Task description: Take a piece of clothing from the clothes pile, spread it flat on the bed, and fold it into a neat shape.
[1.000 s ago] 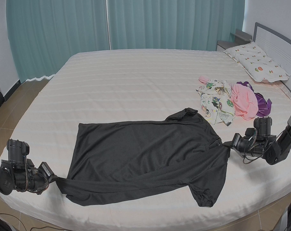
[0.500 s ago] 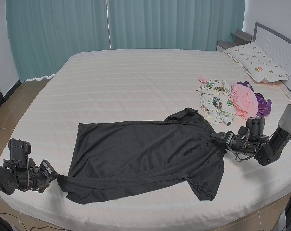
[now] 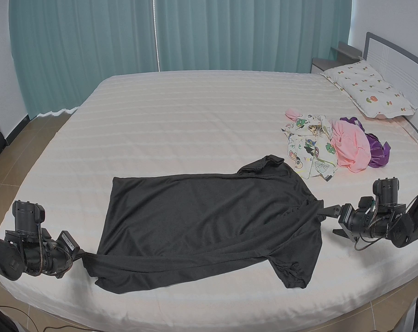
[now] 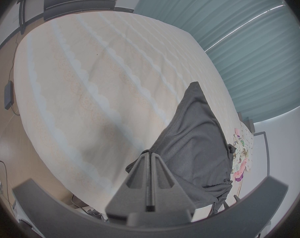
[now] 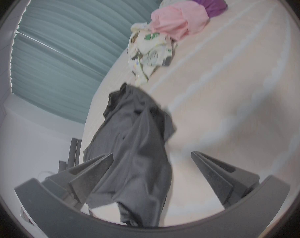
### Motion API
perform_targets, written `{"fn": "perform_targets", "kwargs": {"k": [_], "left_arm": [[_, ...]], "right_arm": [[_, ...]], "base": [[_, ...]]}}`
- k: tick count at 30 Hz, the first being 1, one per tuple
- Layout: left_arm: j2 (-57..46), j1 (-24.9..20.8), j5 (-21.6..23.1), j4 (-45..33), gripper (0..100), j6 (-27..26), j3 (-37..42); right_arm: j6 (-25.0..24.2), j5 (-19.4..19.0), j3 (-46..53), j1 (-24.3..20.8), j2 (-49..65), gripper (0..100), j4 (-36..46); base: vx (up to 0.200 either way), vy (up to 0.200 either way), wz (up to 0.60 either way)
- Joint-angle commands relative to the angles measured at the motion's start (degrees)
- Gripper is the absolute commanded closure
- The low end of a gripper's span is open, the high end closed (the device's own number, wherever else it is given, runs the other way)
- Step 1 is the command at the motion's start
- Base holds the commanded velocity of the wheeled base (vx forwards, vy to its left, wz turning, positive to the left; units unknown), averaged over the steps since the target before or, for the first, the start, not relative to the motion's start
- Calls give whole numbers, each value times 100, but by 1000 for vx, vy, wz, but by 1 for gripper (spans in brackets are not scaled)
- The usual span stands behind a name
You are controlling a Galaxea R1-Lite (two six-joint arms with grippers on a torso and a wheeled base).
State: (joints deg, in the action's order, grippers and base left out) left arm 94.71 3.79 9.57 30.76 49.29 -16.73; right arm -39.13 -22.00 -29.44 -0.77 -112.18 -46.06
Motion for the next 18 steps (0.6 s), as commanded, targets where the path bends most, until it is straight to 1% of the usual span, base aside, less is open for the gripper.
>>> {"fn": "perform_targets", "kwargs": {"k": [1, 6, 12, 15, 17, 18], "left_arm": [[-14, -1, 1, 0, 100, 2, 29], [-67, -1, 10, 0, 100, 2, 55], [-67, -1, 1, 0, 100, 2, 47], [-67, -1, 1, 0, 100, 2, 47], [-67, -1, 1, 0, 100, 2, 47], [-67, -1, 10, 0, 100, 2, 47]], "right_arm": [[2, -155, 457, -407, 328, 0, 62], [2, -111, 518, -899, 117, 0, 62], [64, -32, 527, -1136, -252, 0, 62], [81, 135, 501, -1162, -349, 0, 53], [90, 179, 501, -1162, -349, 0, 70], [90, 179, 509, -1171, -340, 100, 70]], "base": [[0, 0, 0], [0, 0, 0], [0, 0, 0], [0, 0, 0], [0, 0, 0], [0, 0, 0]]}}
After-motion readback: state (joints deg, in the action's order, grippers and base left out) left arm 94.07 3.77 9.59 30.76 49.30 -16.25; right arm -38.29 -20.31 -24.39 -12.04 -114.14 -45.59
